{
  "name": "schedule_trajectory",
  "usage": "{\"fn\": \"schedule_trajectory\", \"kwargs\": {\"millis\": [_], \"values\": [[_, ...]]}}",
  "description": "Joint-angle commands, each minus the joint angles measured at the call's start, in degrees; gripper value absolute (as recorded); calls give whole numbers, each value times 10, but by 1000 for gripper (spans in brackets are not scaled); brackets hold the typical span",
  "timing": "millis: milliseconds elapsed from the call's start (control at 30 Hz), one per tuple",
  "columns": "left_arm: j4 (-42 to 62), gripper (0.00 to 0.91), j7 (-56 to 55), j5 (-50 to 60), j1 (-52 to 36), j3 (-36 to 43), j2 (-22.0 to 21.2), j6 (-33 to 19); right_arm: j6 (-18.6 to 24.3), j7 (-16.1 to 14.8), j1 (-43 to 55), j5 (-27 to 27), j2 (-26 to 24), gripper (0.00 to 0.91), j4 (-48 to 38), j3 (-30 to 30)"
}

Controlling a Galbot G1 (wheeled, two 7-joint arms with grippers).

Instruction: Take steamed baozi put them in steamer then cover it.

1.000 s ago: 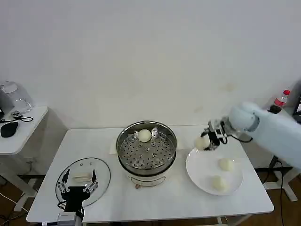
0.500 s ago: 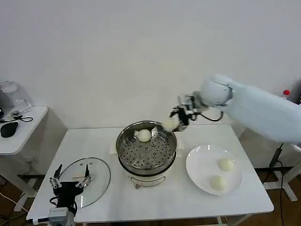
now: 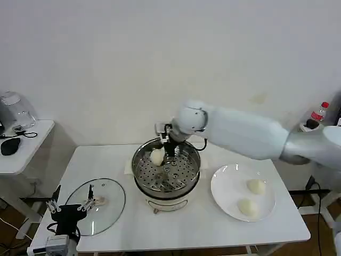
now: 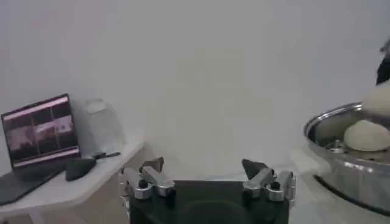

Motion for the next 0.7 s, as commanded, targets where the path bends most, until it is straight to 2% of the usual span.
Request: {"fn": "schedule_trajectory", "kwargs": {"millis": [33,567,700], "values": [[-2,907,0,-2,1,-7,0,-1,-21,13,-23,4,66,705,-53,-16],[1,907,0,-3,0,-6,-2,-2,-14,16,-43,-17,89,705,-98,-13],[0,907,0,-3,-1,-4,-2,-2,-12,18,-47,-11,91,877,-101,-11]]}}
